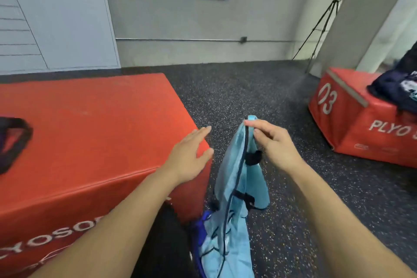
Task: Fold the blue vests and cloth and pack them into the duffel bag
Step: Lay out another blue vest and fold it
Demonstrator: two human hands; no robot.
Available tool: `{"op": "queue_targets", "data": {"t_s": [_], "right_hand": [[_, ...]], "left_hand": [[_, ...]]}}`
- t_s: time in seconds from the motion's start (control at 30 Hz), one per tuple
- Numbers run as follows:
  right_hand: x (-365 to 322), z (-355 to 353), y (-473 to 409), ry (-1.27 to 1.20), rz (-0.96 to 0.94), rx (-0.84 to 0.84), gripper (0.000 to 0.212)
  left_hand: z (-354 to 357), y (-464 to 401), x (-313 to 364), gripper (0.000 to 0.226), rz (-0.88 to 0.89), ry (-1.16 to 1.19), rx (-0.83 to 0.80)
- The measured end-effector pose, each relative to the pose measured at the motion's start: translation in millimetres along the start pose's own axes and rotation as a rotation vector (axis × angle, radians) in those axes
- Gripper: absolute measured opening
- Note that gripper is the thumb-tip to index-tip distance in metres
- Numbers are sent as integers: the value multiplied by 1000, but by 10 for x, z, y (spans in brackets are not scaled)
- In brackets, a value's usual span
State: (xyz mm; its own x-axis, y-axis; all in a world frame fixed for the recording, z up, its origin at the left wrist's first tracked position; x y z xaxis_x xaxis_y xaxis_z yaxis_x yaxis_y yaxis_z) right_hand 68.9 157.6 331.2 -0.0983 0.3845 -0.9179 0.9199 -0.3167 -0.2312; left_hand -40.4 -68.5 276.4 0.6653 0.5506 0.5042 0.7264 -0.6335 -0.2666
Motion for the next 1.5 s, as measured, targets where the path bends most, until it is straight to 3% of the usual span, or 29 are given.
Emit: {"op": "queue_targets", "data": {"t_s": [0.4, 0.7, 0.87, 1.0, 1.27, 1.5], "right_hand": [[-2348, 291, -866, -69, -193, -160, 39], [-3358, 629, -1172, -220, -295, -136, 43], [-3629, 769, -1337, -269, -329, -107, 45], [-3685, 776, -1473, -284, -325, -69, 46], [-3359, 725, -1737, -271, -242, -21, 42], [-3142, 825, -1932, -313, -189, -14, 46]], "left_hand": [[-1456, -55, 241, 79, 62, 22, 201], [-2013, -74, -131, 94, -63, 47, 245], [-2214, -15, -300, 92, -170, 71, 323], [-2535, 99, -503, 83, -292, -47, 374], [-3853, 547, -998, 54, -420, -310, 512], [-4815, 987, -1028, 37, -461, -593, 629]]}}
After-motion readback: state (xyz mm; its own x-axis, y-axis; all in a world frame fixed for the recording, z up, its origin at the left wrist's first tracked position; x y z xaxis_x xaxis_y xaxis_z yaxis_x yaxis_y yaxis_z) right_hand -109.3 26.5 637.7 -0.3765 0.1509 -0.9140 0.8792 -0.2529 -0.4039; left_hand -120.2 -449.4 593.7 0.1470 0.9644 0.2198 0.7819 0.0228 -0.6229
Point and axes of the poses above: each hand's wrist, its own y-axis away from the middle knuckle, its own z-axis out of the palm, x = y × z, the point moved 1 cm from there along -y, towards the middle knuckle, and after that the axes turned 7 degrees about -y, right-handed, at the moved point
